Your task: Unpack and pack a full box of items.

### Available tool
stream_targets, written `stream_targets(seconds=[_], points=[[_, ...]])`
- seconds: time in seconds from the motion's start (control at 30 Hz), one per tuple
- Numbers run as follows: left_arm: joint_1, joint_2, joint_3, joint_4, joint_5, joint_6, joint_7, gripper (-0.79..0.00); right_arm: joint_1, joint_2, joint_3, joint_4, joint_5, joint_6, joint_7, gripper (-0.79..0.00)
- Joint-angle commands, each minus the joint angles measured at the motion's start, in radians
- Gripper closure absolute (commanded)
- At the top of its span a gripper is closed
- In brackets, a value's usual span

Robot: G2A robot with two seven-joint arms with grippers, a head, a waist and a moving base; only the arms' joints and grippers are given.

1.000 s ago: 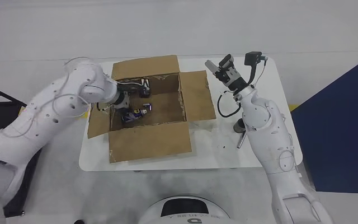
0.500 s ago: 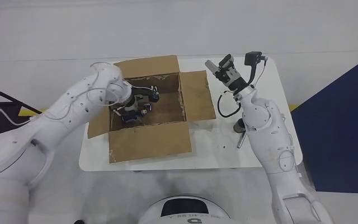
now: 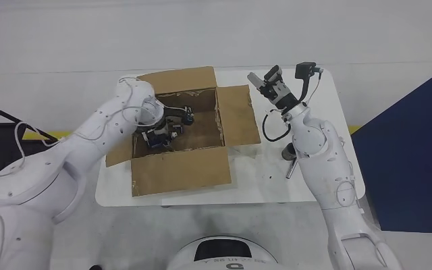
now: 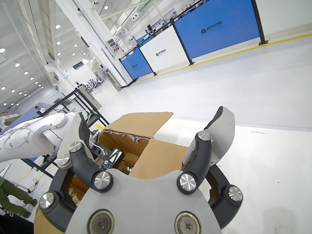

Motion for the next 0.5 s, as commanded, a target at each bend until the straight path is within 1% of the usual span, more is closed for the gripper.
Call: stream_targets(seconds=[0.0,0.37,0.47], points=[[0.003,-0.015,0.000,0.026,0.009,-0.015,0.015,-0.785,0.000,0.000,0.000,0.000,0.000,0.000,0.000,-0.785],[0.002,-0.079,0.000,0.162,0.083,-0.093,0.094,-0.785,0.000,0.000,0.000,0.000,0.000,0.000,0.000,-0.785],[0.003,-0.101,0.000,0.206,0.098,-0.114,0.114,-0.785,0.000,0.000,0.000,0.000,0.000,0.000,0.000,-0.785]])
